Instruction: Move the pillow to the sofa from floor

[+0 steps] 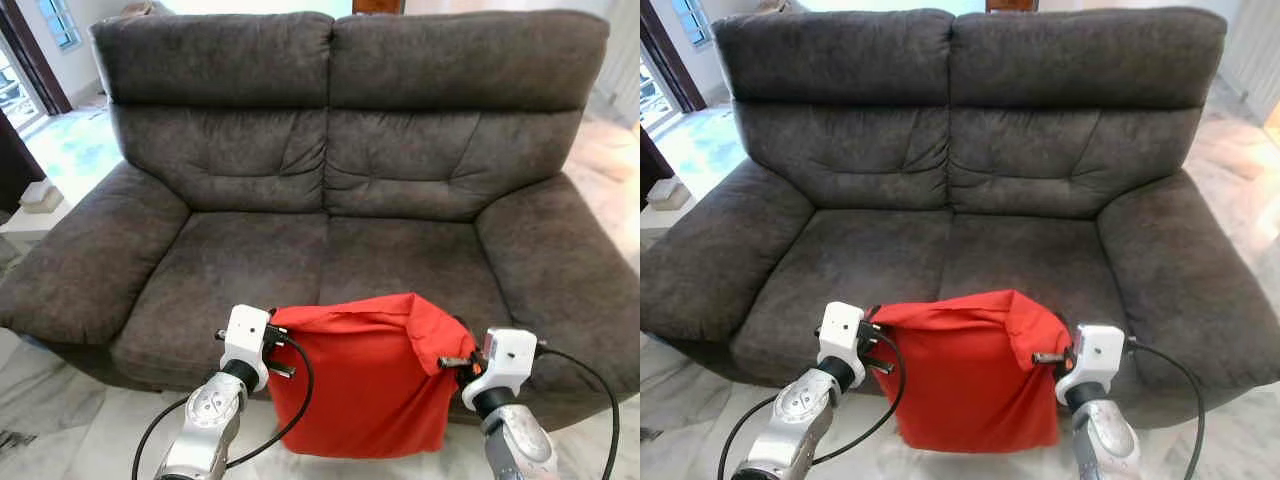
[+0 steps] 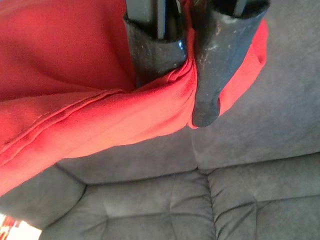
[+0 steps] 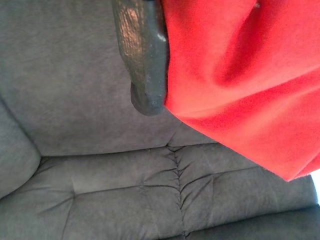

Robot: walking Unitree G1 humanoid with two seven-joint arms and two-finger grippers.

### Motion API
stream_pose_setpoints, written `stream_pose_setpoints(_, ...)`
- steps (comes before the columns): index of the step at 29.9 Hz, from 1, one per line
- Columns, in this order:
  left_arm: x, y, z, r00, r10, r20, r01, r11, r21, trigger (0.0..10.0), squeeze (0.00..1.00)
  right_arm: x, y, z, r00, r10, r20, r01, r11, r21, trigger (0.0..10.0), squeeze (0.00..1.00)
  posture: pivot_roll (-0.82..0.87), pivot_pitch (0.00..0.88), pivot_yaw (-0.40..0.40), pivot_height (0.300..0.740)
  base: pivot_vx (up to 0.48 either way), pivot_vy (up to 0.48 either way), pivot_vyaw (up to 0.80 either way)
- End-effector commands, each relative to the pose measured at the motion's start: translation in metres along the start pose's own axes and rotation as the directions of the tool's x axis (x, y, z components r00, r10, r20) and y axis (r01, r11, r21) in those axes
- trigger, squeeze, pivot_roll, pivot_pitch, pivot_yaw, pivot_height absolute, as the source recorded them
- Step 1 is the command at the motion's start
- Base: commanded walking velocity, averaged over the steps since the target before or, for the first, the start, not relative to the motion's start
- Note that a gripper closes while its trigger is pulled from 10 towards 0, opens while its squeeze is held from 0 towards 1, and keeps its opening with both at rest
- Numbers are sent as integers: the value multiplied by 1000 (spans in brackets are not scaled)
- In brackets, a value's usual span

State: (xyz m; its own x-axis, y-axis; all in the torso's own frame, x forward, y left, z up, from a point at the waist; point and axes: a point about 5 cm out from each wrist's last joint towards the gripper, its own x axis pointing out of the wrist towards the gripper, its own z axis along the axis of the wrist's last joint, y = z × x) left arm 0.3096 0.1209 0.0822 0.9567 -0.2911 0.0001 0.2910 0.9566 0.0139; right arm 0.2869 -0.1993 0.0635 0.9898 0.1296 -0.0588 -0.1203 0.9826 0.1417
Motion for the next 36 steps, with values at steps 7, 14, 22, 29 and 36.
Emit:
stream_pose_setpoints(7, 1, 7, 11, 998, 21, 55, -22, 1000, 9, 10000, 0, 4, -5, 19, 996, -20, 87, 21, 1000, -10, 10000, 0, -4, 99, 43, 740, 0, -290, 0)
stream_pose_setpoints(14, 1, 9, 10, 999, 17, 49, -18, 1000, 10, 10000, 0, 5, -6, 18, 996, -21, 84, 21, 1000, -5, 10000, 0, -3, 93, 43, 740, 0, 0, 0)
stream_pose_setpoints(22, 1, 15, 13, 998, 25, 54, -25, 1000, 12, 10000, 0, 6, -5, 18, 996, -24, 82, 24, 1000, 3, 10000, 0, -4, 91, 43, 740, 0, 0, 0)
stream_pose_setpoints(29, 1, 18, 15, 997, 31, 65, -33, 999, 28, 10000, 0, 6, -6, 19, 995, -45, 92, 43, 999, 20, 10000, 0, -4, 95, 45, 740, 0, -94, 0)
stream_pose_setpoints(36, 2, 17, 13, 998, 29, 52, -30, 999, 26, 10000, 0, 6, -10, 18, 995, -65, 78, 64, 998, 16, 10000, 0, -2, 98, 43, 740, 0, -139, -567)
